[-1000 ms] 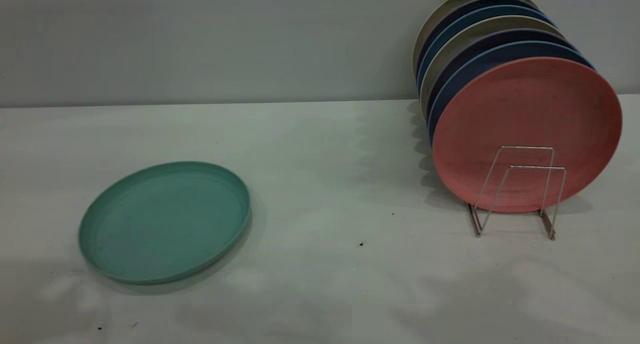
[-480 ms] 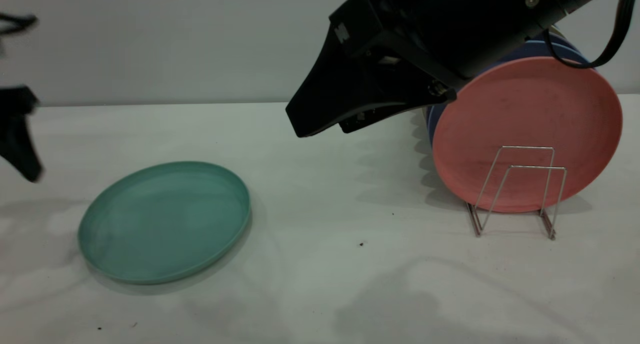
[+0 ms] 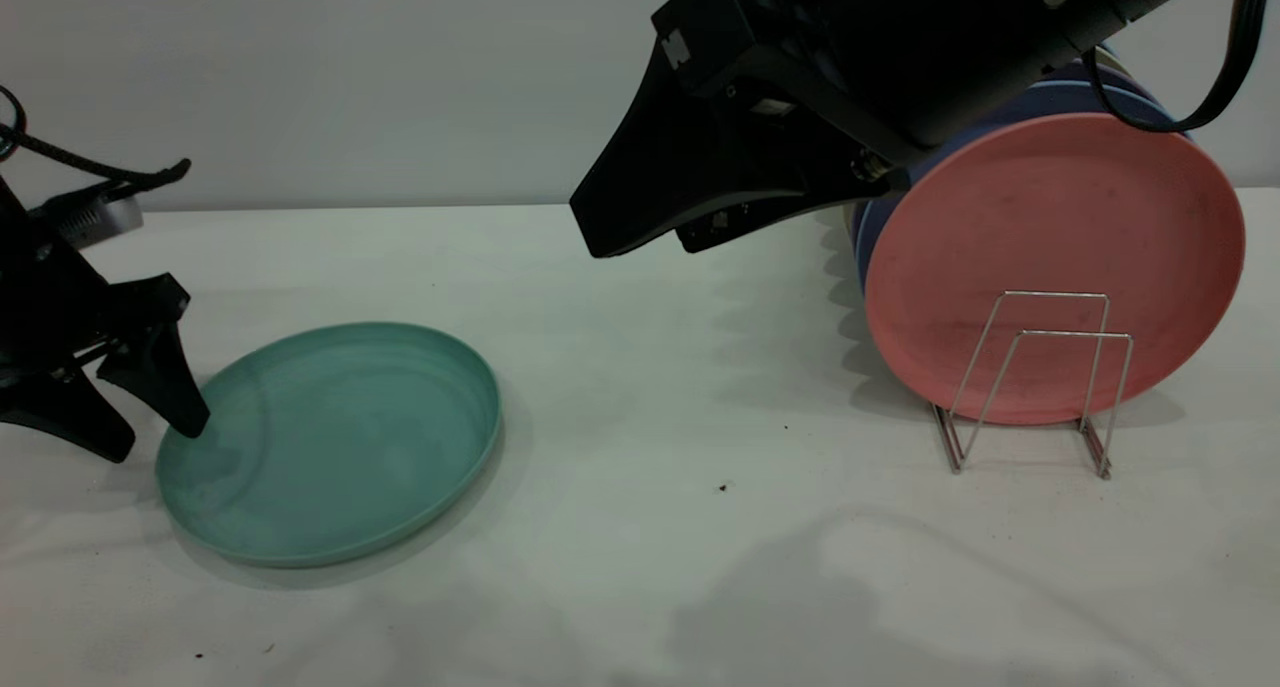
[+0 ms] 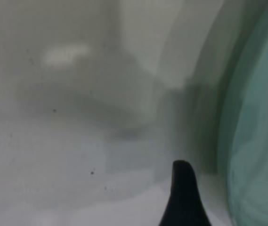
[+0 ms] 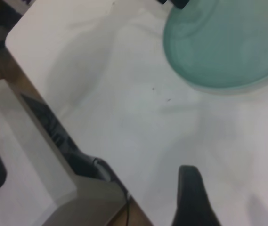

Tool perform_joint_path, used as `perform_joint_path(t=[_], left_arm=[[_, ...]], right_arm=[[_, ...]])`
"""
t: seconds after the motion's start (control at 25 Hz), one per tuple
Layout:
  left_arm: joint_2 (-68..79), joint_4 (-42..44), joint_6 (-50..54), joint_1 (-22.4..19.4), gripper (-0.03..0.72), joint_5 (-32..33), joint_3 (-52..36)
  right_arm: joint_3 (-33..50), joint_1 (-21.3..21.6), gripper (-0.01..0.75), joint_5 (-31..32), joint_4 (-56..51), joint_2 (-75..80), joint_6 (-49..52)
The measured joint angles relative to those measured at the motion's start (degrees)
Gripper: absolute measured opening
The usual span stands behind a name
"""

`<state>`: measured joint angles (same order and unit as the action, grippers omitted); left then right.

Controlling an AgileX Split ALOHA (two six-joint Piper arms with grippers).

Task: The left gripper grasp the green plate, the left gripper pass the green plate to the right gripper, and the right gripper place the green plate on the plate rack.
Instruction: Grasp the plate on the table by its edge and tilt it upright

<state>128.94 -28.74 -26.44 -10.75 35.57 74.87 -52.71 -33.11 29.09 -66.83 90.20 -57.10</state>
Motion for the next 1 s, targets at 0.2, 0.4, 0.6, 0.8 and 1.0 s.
perform_joint_path(t=[0.2,0.4,0.6,0.8,1.0], left_arm=[[1.82,-2.75,-0.61,0.30,0.551,-1.32,0.37],[4.03,-3.24,-0.73,0.82,0.496,-1.96,0.37],[4.72,-4.60,-0.82,0.82,0.406,-2.39,0.43],[5.77,-5.11,-0.84,0.82,0.208,-2.30,1.01],[6.24,-6.40,-0.74,0.77,0.053,-1.96,1.01]], right_arm=[[0.00,0.00,0.502,-1.75,-0.12,0.00,0.00],[0.00,0.00,0.502,-1.85,-0.16,0.00,0.00],[0.00,0.00,0.502,-1.92,-0.16,0.00,0.00],[0.00,0.00,0.502,-1.92,-0.16,0.00,0.15],[0.00,0.00,0.502,-1.92,-0.18,0.07,1.49]])
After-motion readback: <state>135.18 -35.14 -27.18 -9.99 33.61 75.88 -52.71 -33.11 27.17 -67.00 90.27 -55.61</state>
